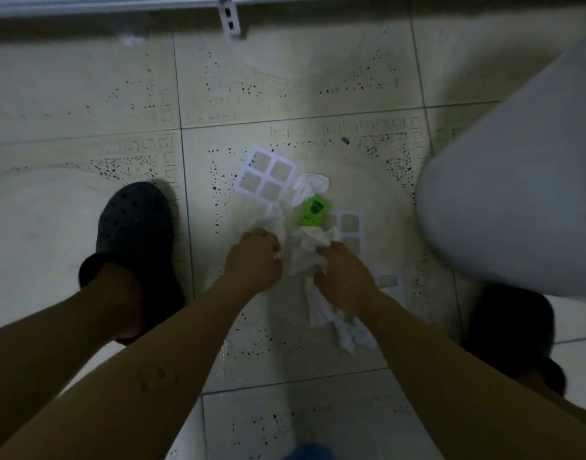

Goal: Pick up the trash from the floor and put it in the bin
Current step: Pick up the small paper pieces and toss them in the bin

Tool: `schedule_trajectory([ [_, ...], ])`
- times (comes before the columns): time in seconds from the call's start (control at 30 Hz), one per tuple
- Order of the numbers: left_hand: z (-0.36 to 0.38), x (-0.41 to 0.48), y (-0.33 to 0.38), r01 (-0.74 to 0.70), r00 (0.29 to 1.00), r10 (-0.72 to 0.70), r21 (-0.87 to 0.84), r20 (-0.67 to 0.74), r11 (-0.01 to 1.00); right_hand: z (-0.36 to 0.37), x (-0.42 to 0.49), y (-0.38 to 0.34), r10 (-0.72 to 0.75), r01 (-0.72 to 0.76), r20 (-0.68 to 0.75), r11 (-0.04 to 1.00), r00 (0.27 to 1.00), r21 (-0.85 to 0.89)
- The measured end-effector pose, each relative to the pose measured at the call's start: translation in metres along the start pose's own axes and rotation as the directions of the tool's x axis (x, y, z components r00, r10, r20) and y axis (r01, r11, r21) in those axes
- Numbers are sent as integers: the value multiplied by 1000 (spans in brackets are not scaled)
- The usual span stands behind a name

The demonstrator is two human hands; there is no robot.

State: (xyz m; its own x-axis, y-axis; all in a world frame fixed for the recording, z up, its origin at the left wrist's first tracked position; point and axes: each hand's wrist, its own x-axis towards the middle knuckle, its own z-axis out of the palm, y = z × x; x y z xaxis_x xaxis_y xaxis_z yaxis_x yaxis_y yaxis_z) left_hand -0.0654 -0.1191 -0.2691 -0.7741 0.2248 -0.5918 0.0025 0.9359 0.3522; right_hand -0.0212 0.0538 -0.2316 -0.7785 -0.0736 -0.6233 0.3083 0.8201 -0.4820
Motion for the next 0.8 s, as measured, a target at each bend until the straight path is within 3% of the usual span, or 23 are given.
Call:
schedule_trajectory([
  [0.17, 0, -28, -10, 145, 983, -162, -166, -92, 975, -8, -23, -13, 111, -86, -245, 990, 963, 114],
  [0.3, -27, -53, -3, 108, 992, -123, -301, -31, 947, -34, -48, -24, 88, -50, -302, 990, 949, 131],
  [0.47, -83, -91, 30, 35, 996, -62, -374, -60, 927, -83, -91, -45, 56, 10, -357, 984, 933, 180],
  [0.57, -115, -120, 54, -67, 993, 14, -453, -119, 889, -116, -124, -61, 2, 61, -377, 986, 926, 154],
  [0.8, -176, -187, 109, -201, 941, 70, -378, -332, 904, -198, -214, -81, -144, 167, -427, 986, 893, 16],
])
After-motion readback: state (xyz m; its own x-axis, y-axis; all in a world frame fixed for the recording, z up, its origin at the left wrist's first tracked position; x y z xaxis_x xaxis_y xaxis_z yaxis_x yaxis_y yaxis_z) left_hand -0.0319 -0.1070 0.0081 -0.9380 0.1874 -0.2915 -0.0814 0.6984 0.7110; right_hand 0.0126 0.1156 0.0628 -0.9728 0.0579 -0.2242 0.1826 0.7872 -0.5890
